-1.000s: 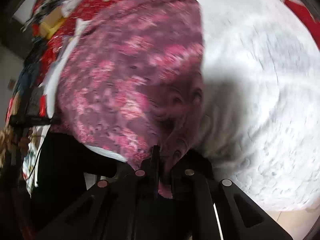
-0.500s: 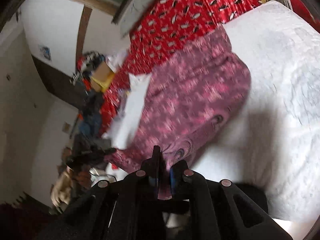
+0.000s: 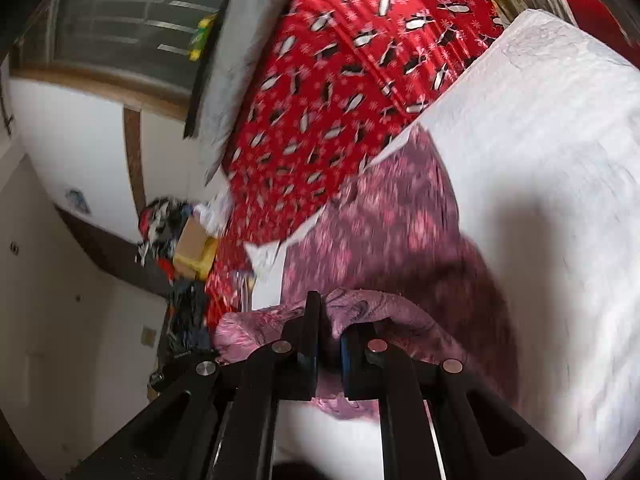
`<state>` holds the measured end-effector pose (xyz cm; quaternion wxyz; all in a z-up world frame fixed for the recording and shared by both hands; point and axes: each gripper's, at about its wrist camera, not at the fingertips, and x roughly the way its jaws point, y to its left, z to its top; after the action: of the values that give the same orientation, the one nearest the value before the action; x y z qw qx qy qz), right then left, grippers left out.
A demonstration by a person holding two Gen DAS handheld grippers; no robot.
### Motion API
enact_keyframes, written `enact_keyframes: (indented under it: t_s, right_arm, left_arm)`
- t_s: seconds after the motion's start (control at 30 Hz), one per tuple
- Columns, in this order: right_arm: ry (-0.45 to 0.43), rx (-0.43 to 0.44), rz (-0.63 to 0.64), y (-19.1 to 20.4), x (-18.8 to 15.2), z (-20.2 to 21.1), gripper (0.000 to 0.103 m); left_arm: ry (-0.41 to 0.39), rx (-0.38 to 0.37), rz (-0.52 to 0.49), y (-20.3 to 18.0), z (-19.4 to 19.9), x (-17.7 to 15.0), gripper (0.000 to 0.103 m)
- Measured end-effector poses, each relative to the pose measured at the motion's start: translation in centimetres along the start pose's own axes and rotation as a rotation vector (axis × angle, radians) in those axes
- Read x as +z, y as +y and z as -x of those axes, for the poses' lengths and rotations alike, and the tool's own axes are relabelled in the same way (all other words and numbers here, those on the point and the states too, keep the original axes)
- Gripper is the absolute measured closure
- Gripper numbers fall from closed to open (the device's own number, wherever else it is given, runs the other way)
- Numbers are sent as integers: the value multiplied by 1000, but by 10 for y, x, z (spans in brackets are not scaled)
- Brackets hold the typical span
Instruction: Fold small clothes
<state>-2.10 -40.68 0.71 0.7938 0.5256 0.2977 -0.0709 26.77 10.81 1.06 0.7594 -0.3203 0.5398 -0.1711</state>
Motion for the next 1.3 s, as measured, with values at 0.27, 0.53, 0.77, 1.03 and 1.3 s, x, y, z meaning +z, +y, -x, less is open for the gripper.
enact_keyframes:
  t_s: [0.27, 0.53, 0.77, 1.03, 1.3]
  right_arm:
    - [-85, -5, -101, -47, 81, -80, 96]
    - [-13, -133, -224, -98, 106, -137, 90]
    - [-176, -39, -173, -76, 115, -86, 49]
    - [-114, -332, -28, -70, 109, -94, 45]
    - [-90, -393, 119, -52, 108, -143, 97]
  left_arm:
    - [-45, 38, -12, -43, -108, 83, 98]
    - [45, 164, 65, -41, -210, 126, 98]
    - [48, -49, 192, -41, -201, 161, 90]
    - [17, 27, 1, -62, -199, 125, 55]
    - [-37, 448, -355, -94, -285, 55, 65]
